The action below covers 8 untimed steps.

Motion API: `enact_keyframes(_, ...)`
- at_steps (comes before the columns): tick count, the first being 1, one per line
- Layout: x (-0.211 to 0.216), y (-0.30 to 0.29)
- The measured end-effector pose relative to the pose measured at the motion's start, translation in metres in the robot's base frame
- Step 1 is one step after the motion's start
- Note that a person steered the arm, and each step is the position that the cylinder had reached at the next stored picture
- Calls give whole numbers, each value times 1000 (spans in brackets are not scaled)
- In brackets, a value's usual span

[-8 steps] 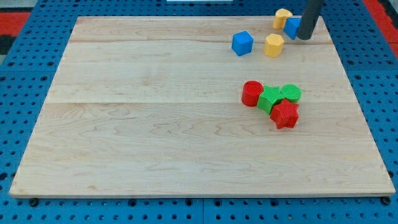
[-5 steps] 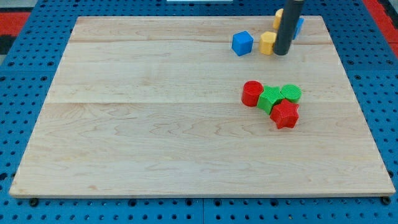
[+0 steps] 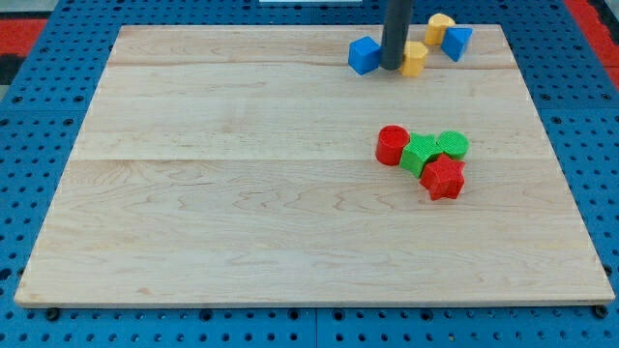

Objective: Drag the blue cube to the left of yellow hexagon

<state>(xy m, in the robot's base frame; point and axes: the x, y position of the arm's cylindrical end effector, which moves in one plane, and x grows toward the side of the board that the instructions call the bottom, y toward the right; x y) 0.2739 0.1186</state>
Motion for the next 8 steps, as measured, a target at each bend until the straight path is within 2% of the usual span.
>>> enact_keyframes(1,6,9)
enact_keyframes(2,34,-32)
enact_keyframes(3,31,-96)
enact_keyframes(4,-3,-105)
enact_keyframes(6,-26,-42)
enact_keyframes(8,-26,-20)
